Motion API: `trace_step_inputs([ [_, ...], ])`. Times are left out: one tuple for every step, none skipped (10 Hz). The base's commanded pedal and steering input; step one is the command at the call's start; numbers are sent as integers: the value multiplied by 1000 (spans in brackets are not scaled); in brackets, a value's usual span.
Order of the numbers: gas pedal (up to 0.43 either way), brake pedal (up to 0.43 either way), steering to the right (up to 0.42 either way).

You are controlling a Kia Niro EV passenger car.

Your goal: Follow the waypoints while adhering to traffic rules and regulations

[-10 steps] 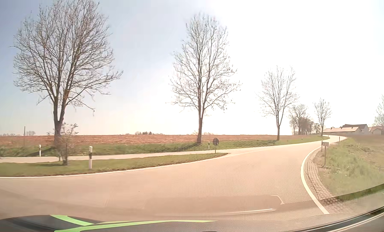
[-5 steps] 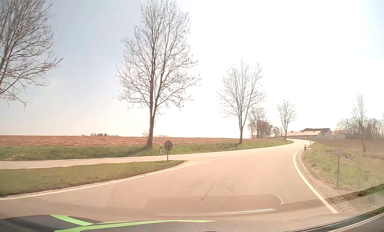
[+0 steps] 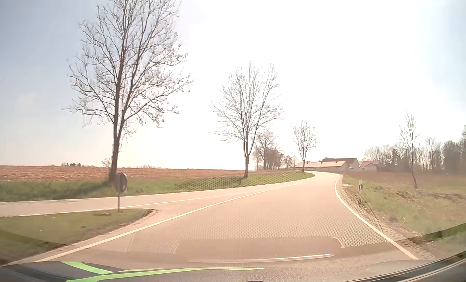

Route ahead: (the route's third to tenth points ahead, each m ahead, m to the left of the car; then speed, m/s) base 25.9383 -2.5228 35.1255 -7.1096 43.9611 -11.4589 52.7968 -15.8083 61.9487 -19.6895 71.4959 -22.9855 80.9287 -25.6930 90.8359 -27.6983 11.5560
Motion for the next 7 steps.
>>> trace_step_inputs([
  [370,0,121],
  [390,0,113],
  [398,0,105],
  [409,0,97],
  [421,0,92],
  [421,0,87],
  [429,0,80],
])
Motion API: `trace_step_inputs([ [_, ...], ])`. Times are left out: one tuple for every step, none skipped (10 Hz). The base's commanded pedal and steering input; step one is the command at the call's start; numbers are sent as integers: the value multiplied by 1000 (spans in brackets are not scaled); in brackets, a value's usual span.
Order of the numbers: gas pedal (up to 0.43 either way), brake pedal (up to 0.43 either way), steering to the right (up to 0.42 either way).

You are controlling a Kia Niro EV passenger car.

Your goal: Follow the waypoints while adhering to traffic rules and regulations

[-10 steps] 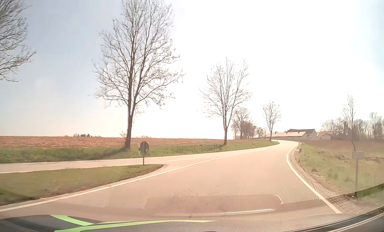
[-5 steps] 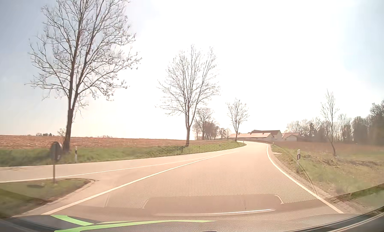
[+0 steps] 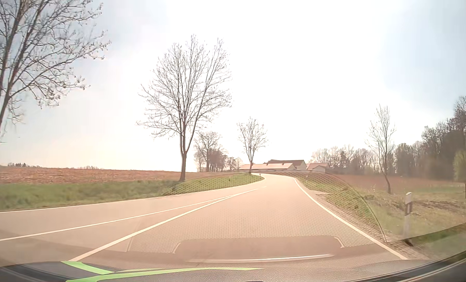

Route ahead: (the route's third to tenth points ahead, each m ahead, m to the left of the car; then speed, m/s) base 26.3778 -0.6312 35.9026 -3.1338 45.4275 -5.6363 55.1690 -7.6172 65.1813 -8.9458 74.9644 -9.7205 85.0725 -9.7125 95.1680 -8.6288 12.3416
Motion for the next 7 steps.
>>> trace_step_inputs([
  [441,0,73],
  [441,0,65],
  [441,0,60],
  [449,0,56],
  [449,0,52],
  [469,0,47],
  [469,0,44],
])
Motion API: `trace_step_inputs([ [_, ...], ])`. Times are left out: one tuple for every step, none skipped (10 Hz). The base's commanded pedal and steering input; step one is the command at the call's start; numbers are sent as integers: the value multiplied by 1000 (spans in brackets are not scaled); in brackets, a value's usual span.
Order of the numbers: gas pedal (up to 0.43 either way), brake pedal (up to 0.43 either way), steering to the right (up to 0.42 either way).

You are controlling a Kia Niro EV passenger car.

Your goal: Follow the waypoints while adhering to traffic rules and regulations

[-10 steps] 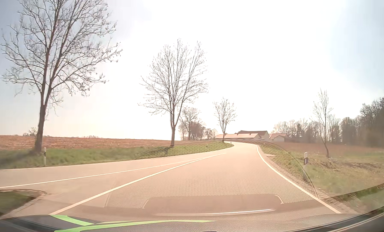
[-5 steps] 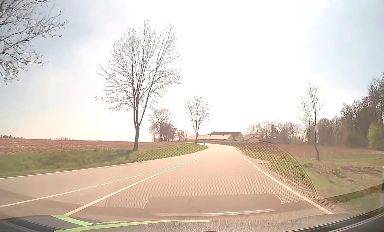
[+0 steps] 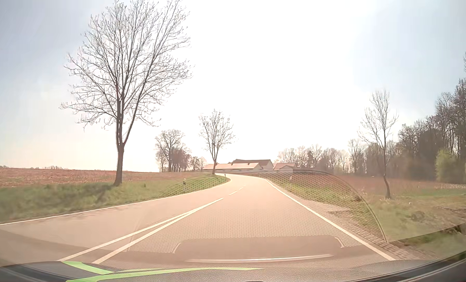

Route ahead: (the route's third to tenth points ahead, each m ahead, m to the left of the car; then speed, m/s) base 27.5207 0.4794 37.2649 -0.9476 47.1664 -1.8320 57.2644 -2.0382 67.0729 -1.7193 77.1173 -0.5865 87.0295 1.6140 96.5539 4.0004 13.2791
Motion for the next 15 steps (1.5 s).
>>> trace_step_inputs([
  [469,0,40],
  [469,0,35],
  [469,0,32],
  [469,0,30],
  [469,0,30],
  [469,0,29],
  [469,0,28],
  [469,0,25],
  [469,0,21],
  [469,0,14],
  [480,0,12],
  [480,0,11],
  [480,0,8],
  [480,0,8],
  [480,0,7],
])
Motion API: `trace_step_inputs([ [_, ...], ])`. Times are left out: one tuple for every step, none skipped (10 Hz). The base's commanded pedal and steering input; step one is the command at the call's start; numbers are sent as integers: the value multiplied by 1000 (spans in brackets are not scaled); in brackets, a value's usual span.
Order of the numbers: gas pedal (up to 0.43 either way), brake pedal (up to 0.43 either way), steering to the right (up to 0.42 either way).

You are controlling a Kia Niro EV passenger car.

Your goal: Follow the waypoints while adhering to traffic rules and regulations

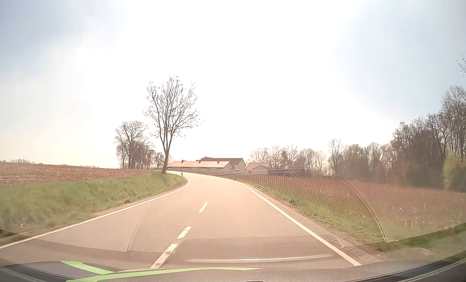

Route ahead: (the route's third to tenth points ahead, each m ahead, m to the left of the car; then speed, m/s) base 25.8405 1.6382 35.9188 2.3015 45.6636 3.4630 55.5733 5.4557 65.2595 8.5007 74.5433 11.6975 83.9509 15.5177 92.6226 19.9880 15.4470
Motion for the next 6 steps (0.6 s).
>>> trace_step_inputs([
  [480,0,7],
  [480,0,6],
  [480,0,5],
  [480,0,3],
  [480,0,2],
  [480,0,-2],
])
